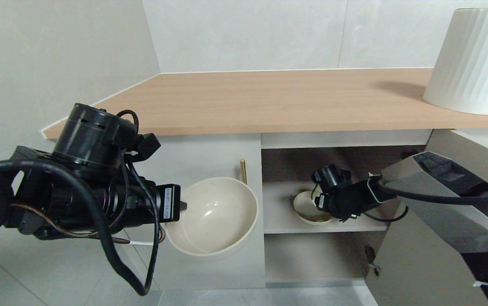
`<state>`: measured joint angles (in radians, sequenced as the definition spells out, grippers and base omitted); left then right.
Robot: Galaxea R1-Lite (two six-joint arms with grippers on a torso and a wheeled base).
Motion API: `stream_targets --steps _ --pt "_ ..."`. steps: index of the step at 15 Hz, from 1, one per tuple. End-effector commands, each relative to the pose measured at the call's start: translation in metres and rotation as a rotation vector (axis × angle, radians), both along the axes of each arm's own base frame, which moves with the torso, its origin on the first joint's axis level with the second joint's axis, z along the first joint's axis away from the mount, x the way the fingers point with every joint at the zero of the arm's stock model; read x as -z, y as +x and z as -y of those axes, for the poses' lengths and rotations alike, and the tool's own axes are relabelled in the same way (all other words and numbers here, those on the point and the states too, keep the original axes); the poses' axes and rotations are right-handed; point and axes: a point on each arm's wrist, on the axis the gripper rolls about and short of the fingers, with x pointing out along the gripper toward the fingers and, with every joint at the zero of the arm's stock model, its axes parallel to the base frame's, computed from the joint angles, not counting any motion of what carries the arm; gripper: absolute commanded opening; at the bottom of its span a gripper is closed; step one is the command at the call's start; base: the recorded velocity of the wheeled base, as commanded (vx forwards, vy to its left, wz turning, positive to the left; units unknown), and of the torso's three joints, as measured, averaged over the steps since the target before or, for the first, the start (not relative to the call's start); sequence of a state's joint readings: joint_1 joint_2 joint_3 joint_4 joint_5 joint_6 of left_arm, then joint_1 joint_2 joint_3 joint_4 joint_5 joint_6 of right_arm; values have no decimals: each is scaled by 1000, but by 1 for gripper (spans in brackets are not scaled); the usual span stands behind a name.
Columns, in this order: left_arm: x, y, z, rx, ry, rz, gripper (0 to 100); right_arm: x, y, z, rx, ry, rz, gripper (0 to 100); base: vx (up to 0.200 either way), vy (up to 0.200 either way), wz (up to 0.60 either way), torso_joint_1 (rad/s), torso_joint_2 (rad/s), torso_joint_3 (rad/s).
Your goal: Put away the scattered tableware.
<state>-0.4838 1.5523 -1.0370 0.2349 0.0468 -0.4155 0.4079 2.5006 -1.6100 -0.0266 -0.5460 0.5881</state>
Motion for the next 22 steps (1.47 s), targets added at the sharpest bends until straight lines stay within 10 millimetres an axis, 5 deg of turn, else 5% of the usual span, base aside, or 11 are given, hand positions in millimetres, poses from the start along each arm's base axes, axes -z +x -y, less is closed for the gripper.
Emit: stream_targets --steps 1,7,11,16,22 --pt "2 1 1 2 7 -7 0 -28 -17 2 0 28 21 100 0 0 0 0 0 0" --pt "41 3 29 144 133 -103 0 -162 -131 5 -327 257 31 100 0 0 0 0 0 0" --pt "76 20 63 148 245 -64 0 -207 -186 5 -471 276 7 100 0 0 0 0 0 0" --pt "85 15 86 189 236 -21 0 -199 -229 -29 -643 235 -96 100 0 0 0 0 0 0" --pt "82 12 96 187 179 13 0 -157 -217 -56 -664 185 -224 100 0 0 0 0 0 0"
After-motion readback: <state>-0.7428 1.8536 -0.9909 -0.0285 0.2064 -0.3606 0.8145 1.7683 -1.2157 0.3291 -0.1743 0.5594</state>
